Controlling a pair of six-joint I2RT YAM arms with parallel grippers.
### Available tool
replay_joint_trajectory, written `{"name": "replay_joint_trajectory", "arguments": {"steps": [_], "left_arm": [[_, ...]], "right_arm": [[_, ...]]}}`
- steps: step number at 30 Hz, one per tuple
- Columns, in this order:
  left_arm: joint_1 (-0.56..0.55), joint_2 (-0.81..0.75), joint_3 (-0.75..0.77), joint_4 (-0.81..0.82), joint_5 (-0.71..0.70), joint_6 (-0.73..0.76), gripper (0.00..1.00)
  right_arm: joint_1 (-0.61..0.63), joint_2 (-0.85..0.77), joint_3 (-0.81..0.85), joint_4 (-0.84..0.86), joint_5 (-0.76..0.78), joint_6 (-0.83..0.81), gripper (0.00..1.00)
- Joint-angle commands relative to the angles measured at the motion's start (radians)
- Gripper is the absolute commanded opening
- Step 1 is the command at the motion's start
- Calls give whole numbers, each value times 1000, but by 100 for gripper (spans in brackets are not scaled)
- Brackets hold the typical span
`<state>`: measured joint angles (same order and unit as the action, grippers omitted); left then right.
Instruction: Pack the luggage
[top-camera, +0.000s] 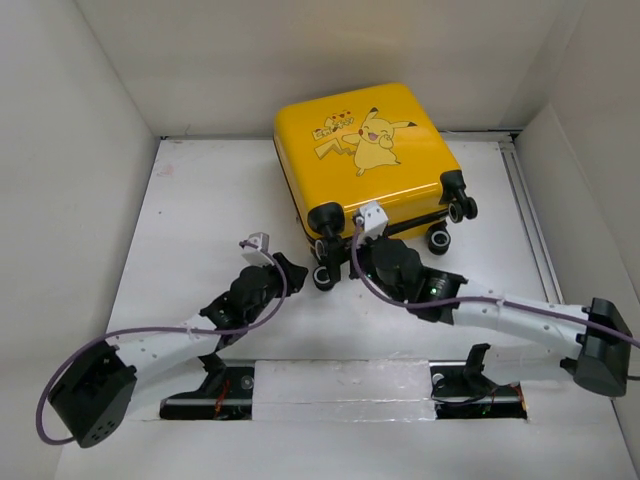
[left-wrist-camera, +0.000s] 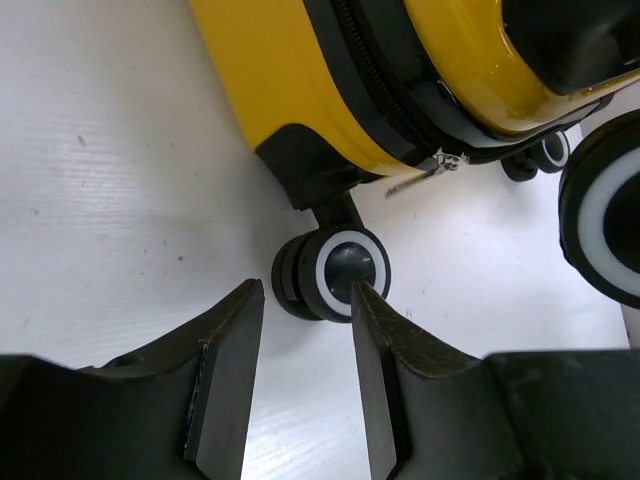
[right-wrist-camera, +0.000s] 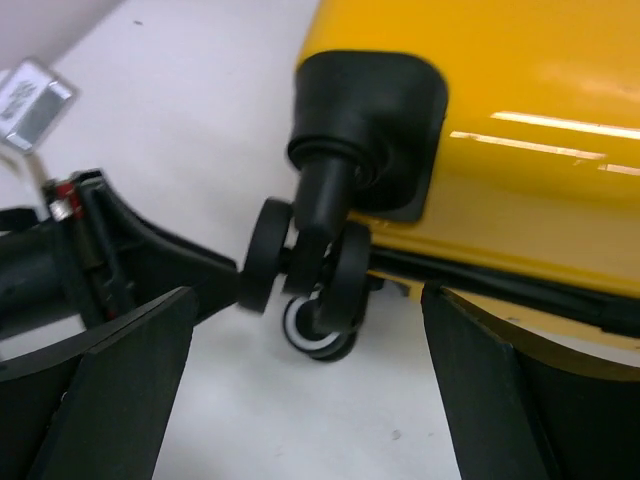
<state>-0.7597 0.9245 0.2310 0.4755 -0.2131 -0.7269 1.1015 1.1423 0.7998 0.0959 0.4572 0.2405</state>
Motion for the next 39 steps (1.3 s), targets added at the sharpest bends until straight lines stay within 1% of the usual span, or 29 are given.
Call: {"name": "replay_joint_trajectory", "arguments": {"steps": [1, 2, 5, 9, 11, 12, 14, 15, 17, 18, 19, 21, 22, 23, 24, 27, 30, 31, 32, 37, 39], "left_arm": [[-3, 63, 50, 169, 29, 50, 35], [-12, 80, 50, 210, 49, 64, 35], [-24, 141, 86, 262, 49, 73, 35], [-44, 201, 120, 307, 49, 112, 35], [-53, 220, 146, 307, 49, 121, 35], [-53, 235, 146, 319, 49, 121, 35], [-53, 249, 146, 331, 49, 121, 35], [-53, 258, 146, 342, 49, 121, 35], [-53, 269, 157, 351, 58, 121, 35], [-53, 281, 157, 351, 58, 121, 35], [-53, 281, 166, 360, 44, 121, 35], [-53, 293, 166, 371, 20, 132, 35], [-53, 318, 178, 371, 9, 132, 35], [-53, 318, 179, 371, -2, 141, 35], [-53, 333, 191, 371, -12, 141, 35], [-53, 358, 212, 380, -23, 150, 35], [-53, 370, 212, 417, -23, 161, 35], [-53, 379, 221, 434, -14, 161, 35], [-53, 379, 222, 434, -14, 161, 34], [-53, 390, 212, 521, 43, 185, 33], [-53, 399, 212, 541, 69, 196, 33]], "right_arm": [[-43, 92, 119, -102, 20, -64, 100], [-54, 146, 136, -102, 20, -78, 100], [-72, 236, 194, -102, -8, -101, 100], [-83, 284, 228, -93, -37, -101, 100], [-83, 293, 246, -82, -37, -112, 96], [-83, 304, 246, -82, -37, -112, 88], [-94, 313, 256, -82, -37, -112, 78], [-94, 313, 256, -82, -48, -112, 70], [-104, 324, 256, -73, -73, -112, 61], [-115, 324, 247, -61, -83, -101, 55], [-115, 324, 233, -50, -94, -101, 42], [-124, 324, 233, -29, -133, -101, 35], [-124, 315, 233, -28, -144, -101, 21], [-124, 315, 233, -28, -153, -101, 15], [-124, 315, 223, -28, -167, -101, 12], [-124, 304, 223, -18, -178, -101, 9], [-124, 295, 213, -9, -203, -101, 5], [-124, 295, 204, 2, -213, -101, 5], [-124, 295, 203, 2, -224, -101, 4], [-124, 295, 194, 24, -244, -101, 0], [-124, 295, 185, 34, -255, -101, 0]]}}
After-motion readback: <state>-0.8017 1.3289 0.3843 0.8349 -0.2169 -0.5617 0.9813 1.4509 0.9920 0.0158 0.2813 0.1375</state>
